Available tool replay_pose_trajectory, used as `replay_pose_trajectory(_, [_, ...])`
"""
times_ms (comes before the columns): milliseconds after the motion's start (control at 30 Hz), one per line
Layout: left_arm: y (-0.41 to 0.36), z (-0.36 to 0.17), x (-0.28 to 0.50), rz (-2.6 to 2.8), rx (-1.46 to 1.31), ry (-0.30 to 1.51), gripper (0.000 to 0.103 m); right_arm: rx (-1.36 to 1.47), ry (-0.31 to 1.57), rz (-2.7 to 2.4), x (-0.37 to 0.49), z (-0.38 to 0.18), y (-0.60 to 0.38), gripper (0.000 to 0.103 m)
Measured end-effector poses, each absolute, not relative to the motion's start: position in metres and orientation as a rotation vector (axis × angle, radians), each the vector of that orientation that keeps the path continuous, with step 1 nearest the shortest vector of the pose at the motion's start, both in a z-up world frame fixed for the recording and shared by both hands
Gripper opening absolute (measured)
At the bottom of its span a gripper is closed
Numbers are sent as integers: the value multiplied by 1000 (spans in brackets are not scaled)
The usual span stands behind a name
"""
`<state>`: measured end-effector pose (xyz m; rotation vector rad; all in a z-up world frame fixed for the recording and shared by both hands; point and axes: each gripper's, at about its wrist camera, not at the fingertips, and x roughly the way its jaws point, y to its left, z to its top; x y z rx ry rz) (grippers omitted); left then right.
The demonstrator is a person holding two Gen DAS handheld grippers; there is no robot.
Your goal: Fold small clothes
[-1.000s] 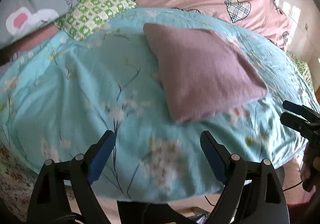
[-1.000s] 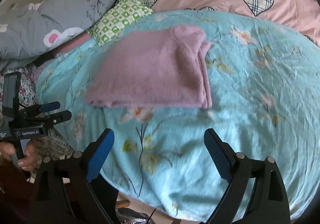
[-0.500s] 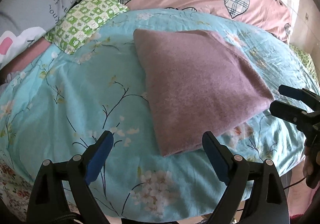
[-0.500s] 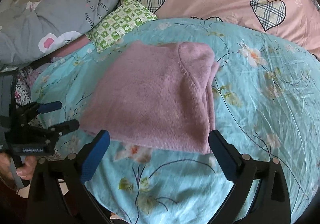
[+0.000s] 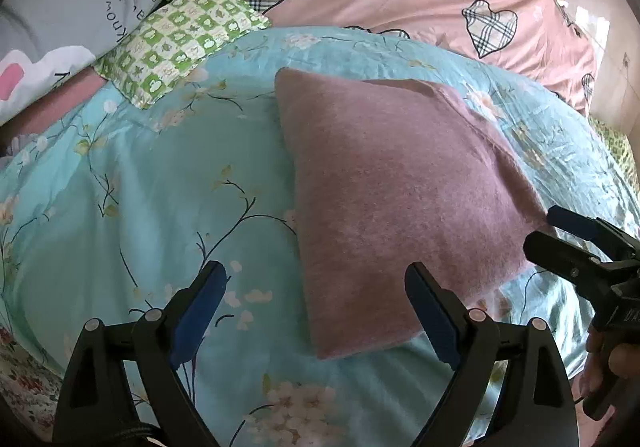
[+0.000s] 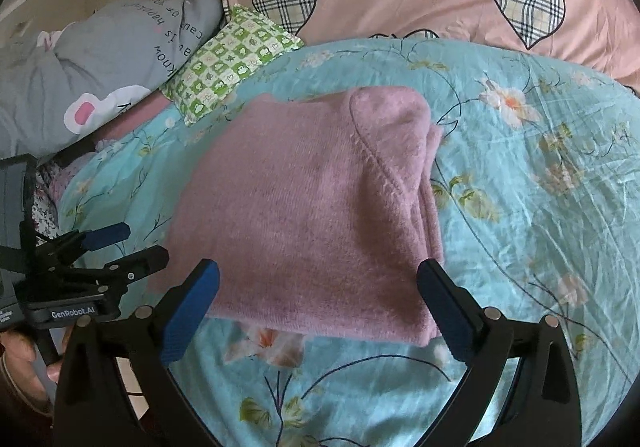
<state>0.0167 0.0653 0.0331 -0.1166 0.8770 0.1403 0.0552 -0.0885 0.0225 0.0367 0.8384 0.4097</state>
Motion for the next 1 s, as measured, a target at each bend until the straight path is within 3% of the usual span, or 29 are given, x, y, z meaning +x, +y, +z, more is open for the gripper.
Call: replay_pose_trajectory(1000, [63,29,15,162,-50,902,93,-3,862,416,53,20,-87,99])
